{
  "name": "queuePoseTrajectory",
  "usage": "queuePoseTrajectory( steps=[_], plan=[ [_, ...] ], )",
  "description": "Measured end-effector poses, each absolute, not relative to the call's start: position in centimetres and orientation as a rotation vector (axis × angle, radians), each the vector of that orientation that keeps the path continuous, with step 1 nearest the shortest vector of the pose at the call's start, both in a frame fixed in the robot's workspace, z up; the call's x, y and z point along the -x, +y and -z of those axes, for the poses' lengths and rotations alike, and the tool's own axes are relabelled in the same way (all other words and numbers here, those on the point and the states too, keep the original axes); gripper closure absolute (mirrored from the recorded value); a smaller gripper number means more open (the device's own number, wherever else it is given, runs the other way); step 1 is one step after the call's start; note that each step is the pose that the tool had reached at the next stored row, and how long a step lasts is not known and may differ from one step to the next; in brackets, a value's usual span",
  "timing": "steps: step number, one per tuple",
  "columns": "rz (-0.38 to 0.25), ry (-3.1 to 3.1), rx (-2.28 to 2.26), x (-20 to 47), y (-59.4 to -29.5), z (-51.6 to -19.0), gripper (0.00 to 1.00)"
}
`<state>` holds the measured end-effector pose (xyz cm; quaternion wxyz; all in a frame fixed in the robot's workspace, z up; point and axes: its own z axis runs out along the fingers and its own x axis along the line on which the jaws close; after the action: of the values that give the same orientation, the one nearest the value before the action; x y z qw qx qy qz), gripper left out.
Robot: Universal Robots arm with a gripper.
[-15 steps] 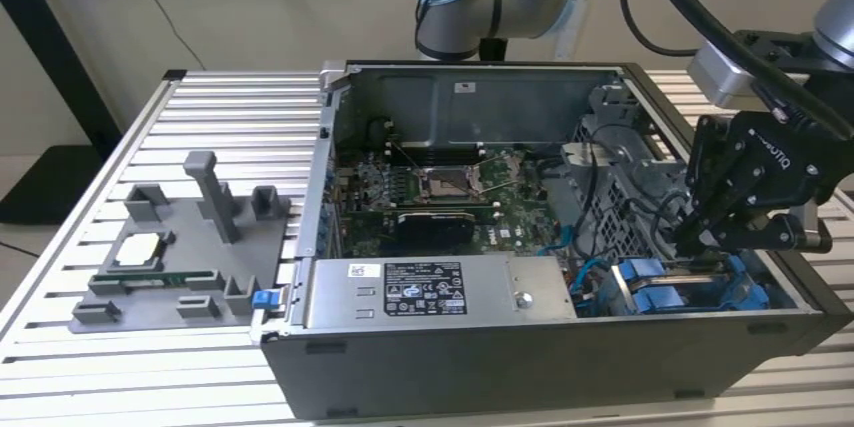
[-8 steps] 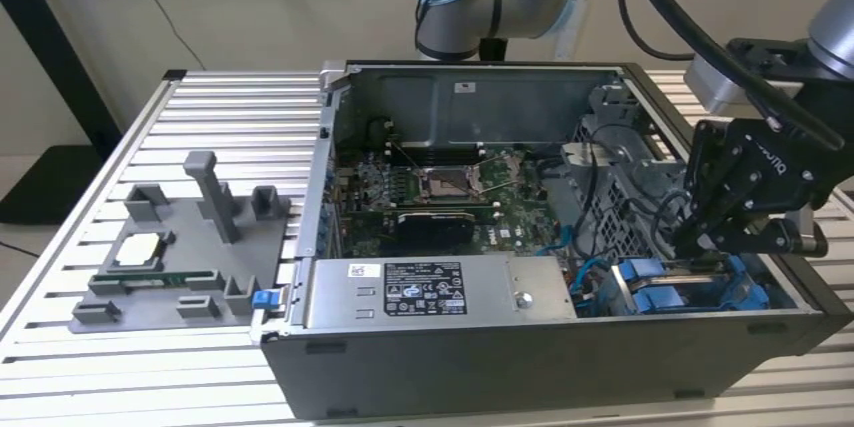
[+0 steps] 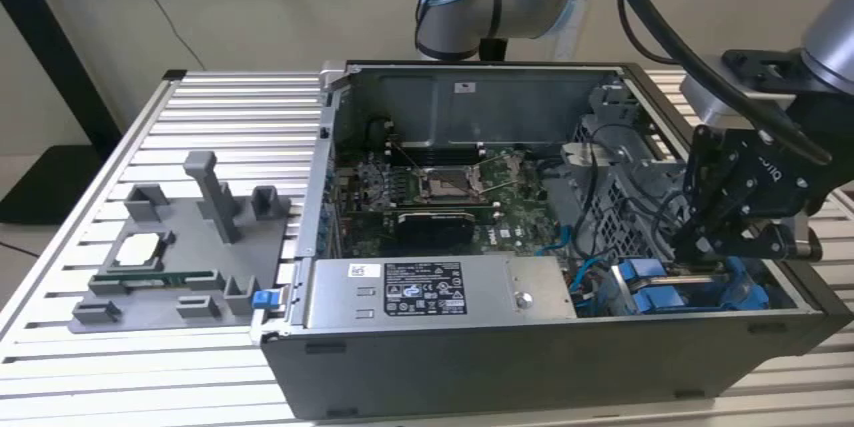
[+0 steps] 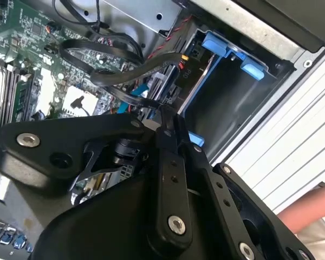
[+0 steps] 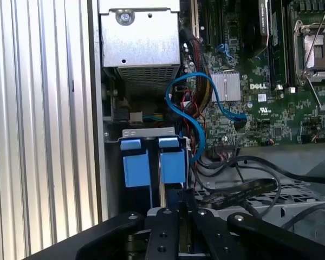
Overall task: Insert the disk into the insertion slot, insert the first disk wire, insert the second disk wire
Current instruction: 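Insert the second disk wire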
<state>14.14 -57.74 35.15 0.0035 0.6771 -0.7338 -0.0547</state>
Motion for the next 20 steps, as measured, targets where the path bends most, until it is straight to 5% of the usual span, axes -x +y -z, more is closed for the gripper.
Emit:
queuePoseTrajectory(
  steps=[20],
  plan=[
    [0.175,-2.306,-2.133,-14.97,-57.64,-34.39,1.0]
  ],
)
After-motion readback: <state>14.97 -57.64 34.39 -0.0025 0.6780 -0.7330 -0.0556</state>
